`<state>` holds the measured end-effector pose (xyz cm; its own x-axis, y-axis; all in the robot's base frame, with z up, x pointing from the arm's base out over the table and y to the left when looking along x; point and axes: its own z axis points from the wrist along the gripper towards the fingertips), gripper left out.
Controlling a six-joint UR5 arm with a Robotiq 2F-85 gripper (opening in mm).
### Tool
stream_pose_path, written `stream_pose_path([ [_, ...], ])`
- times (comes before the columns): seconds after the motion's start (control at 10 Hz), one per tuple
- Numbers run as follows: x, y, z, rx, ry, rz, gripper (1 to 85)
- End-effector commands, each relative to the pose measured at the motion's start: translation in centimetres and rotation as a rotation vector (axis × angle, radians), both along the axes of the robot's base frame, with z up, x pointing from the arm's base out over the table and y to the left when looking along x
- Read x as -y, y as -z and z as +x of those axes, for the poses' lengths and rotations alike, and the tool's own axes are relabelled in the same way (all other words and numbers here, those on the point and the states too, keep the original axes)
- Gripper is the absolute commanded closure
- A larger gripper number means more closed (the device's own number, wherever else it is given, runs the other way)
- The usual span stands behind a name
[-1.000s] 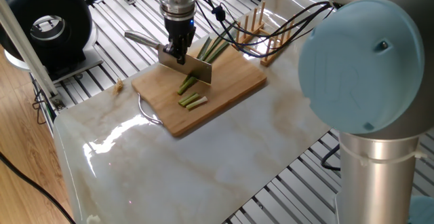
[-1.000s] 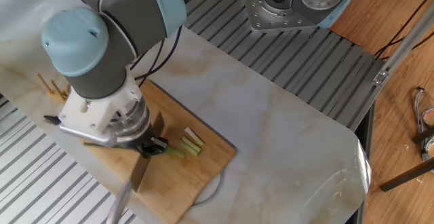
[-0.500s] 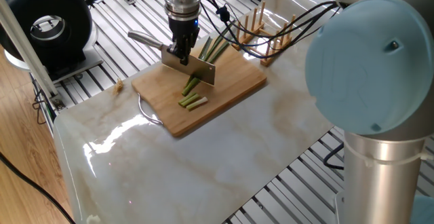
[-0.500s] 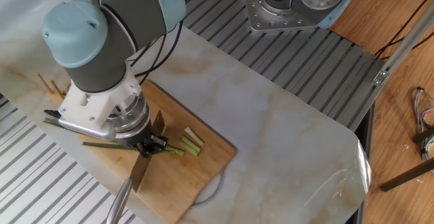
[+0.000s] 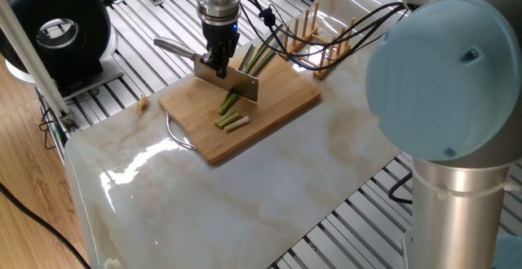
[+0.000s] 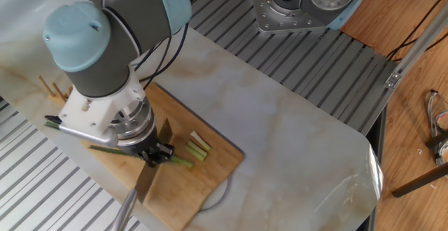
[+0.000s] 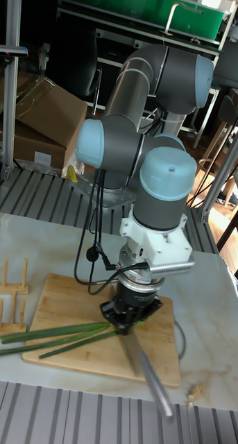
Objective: Chop the green garlic
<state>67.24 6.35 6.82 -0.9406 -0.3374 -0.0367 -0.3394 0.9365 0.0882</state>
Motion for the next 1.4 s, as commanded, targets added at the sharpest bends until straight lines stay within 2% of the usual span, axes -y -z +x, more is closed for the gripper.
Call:
stream_pose_path([
  [0.0,-1.1,-0.9,1.4,0.029,0.013,0.031,84.3],
  [0.4,-1.9,0.0,2.0,0.043,0.026,0.027,84.3],
  [1.3,-0.5,-0.7,1.5,0.032,0.022,0.002,84.3],
])
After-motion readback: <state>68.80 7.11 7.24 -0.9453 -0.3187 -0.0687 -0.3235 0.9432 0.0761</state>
